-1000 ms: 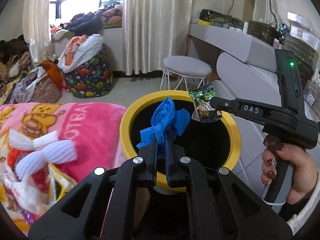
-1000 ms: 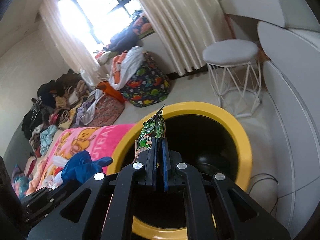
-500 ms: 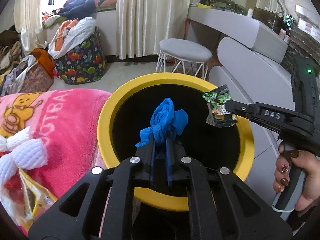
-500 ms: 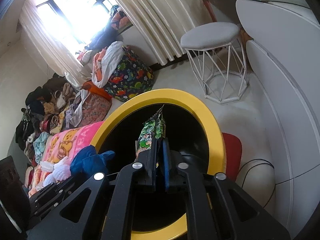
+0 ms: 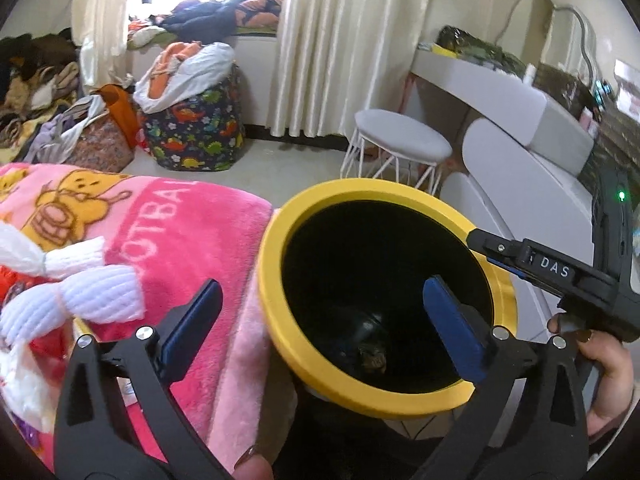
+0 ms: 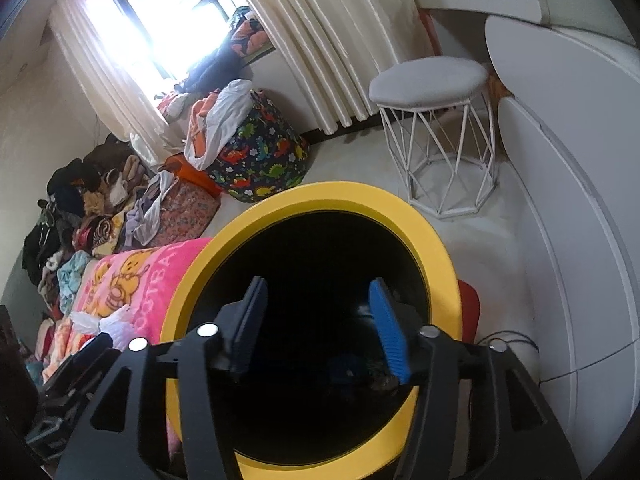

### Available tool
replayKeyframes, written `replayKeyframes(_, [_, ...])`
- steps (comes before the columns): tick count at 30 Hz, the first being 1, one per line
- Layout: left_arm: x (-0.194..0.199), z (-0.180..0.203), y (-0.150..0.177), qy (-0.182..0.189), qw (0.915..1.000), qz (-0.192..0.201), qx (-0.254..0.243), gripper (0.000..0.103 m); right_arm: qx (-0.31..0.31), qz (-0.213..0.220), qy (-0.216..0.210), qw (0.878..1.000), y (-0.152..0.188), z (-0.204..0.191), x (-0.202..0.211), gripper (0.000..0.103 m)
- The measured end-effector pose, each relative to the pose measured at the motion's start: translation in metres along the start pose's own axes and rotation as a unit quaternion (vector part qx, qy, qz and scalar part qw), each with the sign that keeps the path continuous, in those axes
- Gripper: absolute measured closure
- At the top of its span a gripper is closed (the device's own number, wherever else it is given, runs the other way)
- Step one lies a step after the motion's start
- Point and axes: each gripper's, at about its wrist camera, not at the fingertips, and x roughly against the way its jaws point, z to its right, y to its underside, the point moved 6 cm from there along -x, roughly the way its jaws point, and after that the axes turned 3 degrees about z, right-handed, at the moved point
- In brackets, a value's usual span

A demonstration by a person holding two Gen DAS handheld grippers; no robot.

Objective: Collect trash
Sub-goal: 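Open both grippers to drop the glove and wrapper into the bin, then move both grippers back toward the trash on the blanket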

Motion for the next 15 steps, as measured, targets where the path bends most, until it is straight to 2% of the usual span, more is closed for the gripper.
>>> replayKeyframes(7, [0.021, -0.017, -0.003, -0.015, 0.9996, 0.015, 0.019, 0.011, 0.036, 0.023, -0.004, 0.999, -0.005, -0.02, 0.01, 0.032])
replayKeyframes(15, [0.044, -0.04, -0.004, -0.034, 0.9981, 0.035, 0.038, 0.011, 0.082, 0.045, -0.021, 0.995, -0.007, -0.053, 0.021, 0.026])
